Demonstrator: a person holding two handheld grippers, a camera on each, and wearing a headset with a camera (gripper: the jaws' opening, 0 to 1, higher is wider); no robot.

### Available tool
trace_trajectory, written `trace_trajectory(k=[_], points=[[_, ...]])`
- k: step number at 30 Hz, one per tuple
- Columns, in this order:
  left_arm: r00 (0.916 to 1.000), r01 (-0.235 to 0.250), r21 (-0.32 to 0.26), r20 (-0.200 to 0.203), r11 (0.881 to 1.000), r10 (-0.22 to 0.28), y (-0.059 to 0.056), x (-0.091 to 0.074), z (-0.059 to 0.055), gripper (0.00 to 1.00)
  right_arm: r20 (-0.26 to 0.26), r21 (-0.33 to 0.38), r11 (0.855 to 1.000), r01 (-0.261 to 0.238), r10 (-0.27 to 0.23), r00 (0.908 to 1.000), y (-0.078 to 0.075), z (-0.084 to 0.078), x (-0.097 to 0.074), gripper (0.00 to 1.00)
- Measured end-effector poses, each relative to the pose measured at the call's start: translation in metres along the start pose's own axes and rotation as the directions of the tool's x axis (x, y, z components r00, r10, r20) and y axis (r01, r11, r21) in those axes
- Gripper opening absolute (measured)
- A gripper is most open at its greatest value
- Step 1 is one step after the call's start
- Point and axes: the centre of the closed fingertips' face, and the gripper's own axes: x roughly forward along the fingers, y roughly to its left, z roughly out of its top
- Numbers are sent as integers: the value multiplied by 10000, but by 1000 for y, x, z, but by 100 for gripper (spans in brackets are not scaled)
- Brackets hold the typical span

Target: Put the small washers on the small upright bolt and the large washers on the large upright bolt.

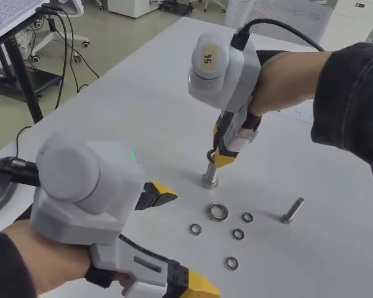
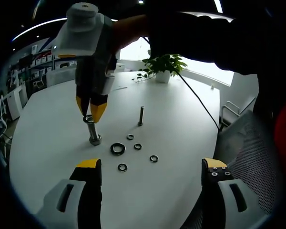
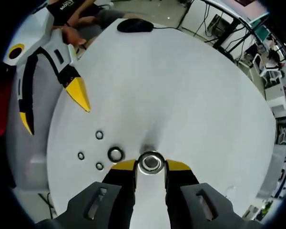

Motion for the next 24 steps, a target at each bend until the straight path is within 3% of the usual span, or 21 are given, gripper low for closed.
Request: trace_trajectory(k=[24], points=[[10000,-38,-83,54,10000,39,0,-4,-1,86,-176,-19,9997,-238,238,9996,1,1,17,23]])
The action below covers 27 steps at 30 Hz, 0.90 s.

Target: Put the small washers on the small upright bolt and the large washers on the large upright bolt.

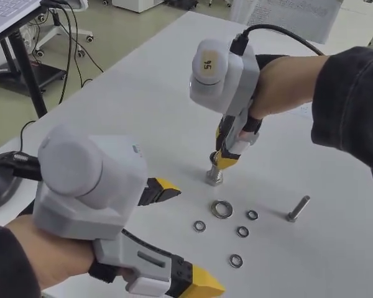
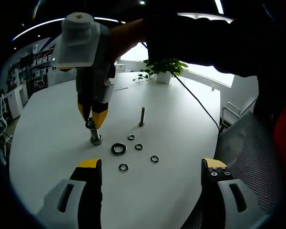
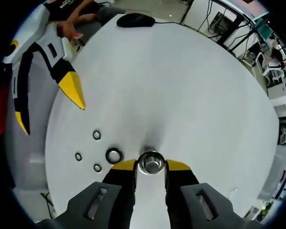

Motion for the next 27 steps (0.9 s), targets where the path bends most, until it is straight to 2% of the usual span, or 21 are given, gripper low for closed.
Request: trace_trajectory(k=[27], points=[[10000,-35,-91,-29,10000,35,2,0,0,85,-115,164,9996,-234,236,9997,-1,-7,31,23]])
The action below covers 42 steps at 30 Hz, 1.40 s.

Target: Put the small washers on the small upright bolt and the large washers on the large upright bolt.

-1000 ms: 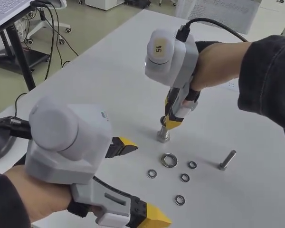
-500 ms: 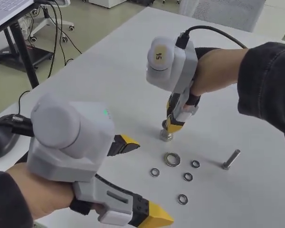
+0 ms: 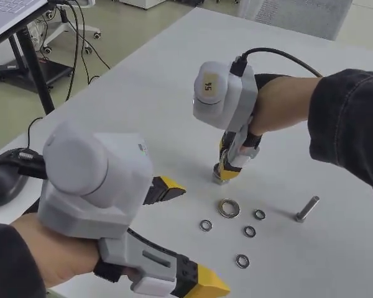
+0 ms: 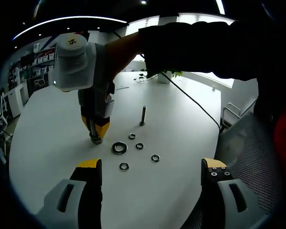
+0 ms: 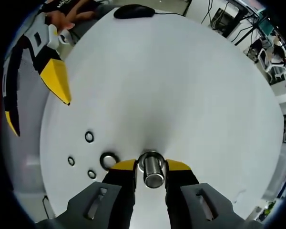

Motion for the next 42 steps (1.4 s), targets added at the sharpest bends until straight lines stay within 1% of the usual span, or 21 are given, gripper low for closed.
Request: trace_trajectory(k=[4,10,18,24,29,32,33,36,39,42], points=[[10000,26,1,-25,10000,-26,-1,1,-1,85,-31,16,10000,-17,17,10000,-1,-1,5,23],[10000,47,-24,-21,10000,-47,-1,1,-2,85,-25,4,10000,-6,6,10000,2,0,8,23],[10000,24,-30,-26,10000,-24,0,1,-2,85,26,61,10000,2,-3,10000,6,2,5,24],[10000,-10,-33,-17,10000,10,2,1,-1,85,57,175,9998,-71,70,10000,2,2,7,24],[10000,-21,-56,-26,10000,21,3,1,-1,85,105,218,9997,-89,87,9999,2,2,7,25],[10000,-22,-50,-57,10000,22,3,2,-2,85,127,270,9996,-114,111,9999,2,2,6,27],[10000,-15,-49,-52,10000,15,3,2,-2,85,245,296,9996,-17,10,9997,0,3,5,29],[10000,-11,-42,-70,10000,11,3,2,-2,85,272,372,9993,-71,60,9996,-2,2,4,30],[10000,-5,-29,-73,10000,5,3,2,-1,85,215,400,9992,-44,35,9998,-2,0,2,32],[10000,-13,-26,-59,10000,13,3,2,-1,85,272,501,9987,-91,77,9996,0,-2,0,33]])
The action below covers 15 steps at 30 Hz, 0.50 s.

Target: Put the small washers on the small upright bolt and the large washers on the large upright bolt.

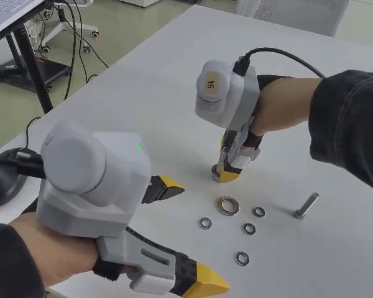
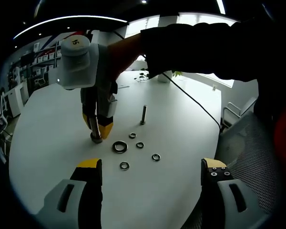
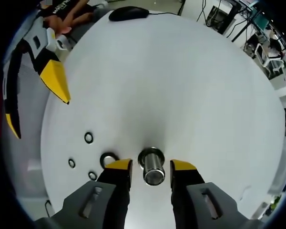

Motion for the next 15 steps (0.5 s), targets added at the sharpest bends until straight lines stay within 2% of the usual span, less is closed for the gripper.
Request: trace_trajectory(k=[15], points=[[10000,4,36,-7,10000,-3,0,0,1,85,270,573,9982,150,-166,9995,-1,-14,-12,36]])
